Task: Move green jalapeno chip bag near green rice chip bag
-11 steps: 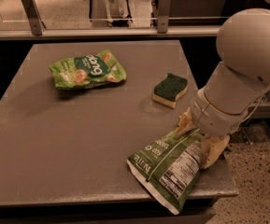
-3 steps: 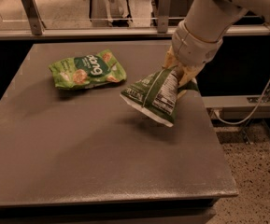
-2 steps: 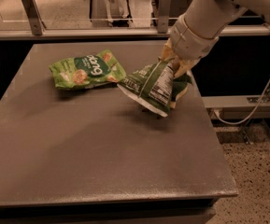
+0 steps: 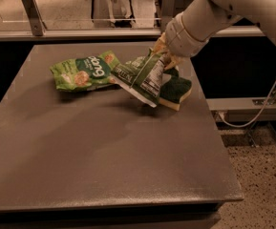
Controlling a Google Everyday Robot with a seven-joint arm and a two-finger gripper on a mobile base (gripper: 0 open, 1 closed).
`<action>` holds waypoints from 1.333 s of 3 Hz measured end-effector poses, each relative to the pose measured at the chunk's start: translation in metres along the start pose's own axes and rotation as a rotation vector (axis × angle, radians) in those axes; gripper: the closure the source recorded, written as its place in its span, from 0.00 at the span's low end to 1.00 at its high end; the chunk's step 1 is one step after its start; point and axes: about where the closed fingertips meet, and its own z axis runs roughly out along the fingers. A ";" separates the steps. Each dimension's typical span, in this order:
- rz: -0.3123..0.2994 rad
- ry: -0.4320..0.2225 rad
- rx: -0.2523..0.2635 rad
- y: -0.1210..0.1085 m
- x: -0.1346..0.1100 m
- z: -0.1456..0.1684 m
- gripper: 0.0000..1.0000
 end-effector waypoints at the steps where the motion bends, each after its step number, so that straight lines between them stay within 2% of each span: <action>1: -0.044 -0.036 0.072 -0.017 0.000 0.009 1.00; 3: -0.083 -0.104 0.194 -0.055 -0.011 0.009 1.00; 4: -0.086 -0.132 0.237 -0.069 -0.019 0.009 1.00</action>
Offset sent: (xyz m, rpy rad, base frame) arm 0.0368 0.0301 0.0228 0.1756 -0.1557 0.0835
